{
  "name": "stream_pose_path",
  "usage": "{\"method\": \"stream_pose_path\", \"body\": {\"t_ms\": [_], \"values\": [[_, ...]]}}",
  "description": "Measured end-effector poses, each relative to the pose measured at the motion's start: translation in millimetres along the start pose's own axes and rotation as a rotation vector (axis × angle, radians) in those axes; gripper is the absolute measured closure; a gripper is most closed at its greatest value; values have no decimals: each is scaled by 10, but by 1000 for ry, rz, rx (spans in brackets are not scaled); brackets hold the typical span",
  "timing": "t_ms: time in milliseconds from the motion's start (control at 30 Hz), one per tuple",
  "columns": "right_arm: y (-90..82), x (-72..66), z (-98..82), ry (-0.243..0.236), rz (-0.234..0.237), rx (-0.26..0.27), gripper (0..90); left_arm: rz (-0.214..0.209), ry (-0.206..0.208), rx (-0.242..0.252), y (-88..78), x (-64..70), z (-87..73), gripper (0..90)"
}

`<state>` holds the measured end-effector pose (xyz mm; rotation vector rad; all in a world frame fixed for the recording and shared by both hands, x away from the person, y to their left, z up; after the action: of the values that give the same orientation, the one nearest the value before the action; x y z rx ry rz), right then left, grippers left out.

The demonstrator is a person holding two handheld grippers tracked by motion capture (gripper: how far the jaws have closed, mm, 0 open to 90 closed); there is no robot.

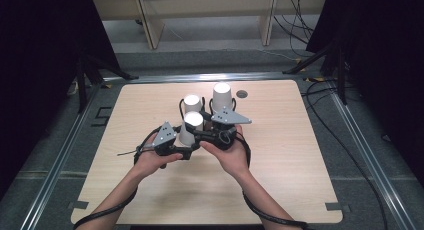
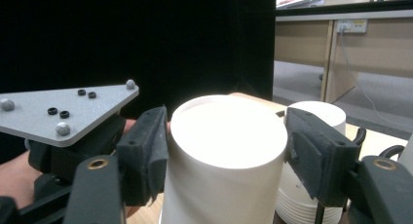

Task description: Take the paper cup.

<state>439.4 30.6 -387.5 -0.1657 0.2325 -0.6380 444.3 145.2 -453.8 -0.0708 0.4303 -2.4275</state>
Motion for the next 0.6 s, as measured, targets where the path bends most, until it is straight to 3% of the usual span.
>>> {"method": "stream_pose_path", "body": {"t_ms": [33, 67, 100, 200, 233, 367, 400, 533, 567, 600], "values": [[11, -2, 1, -1, 10, 6, 305, -1, 5, -7, 1, 2, 0, 197], [19, 32, 2, -31, -12, 4, 263, -3, 9, -15, 1, 3, 2, 200], [26, 17, -13, -10, -3, -11, 239, -3, 17, -23, -1, 2, 4, 202], [37, 30, -19, -37, -14, -26, 152, -3, 37, -39, 1, 1, 8, 210], [36, 54, -11, -69, -35, -25, 157, -1, 46, -58, -13, -3, 6, 213], [11, 80, 14, -103, -40, -38, 152, -1, 69, -94, -29, -29, -13, 219], [-5, 78, 16, -92, -35, -49, 152, 2, 72, -111, -40, -37, -20, 220], [-51, 127, 60, -146, -38, -54, 153, 12, 93, -150, -63, -94, -40, 220], [-69, 114, 52, -119, -30, -78, 153, 13, 101, -166, -75, -109, -42, 220], [-83, 152, 69, -170, -37, -83, 153, 12, 100, -173, -80, -115, -41, 220]]}}
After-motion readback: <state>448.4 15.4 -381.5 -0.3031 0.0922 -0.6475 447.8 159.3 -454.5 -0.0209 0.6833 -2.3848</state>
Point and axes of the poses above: each handheld gripper's, and its own axes: y roughly forward along the jaws, z roughly out of its top, x roughly to its right, the point moved 6 cm from there along y, roughly forward along the jaws, and after that the axes turned 3 degrees about -x, right-handed, at the moved point
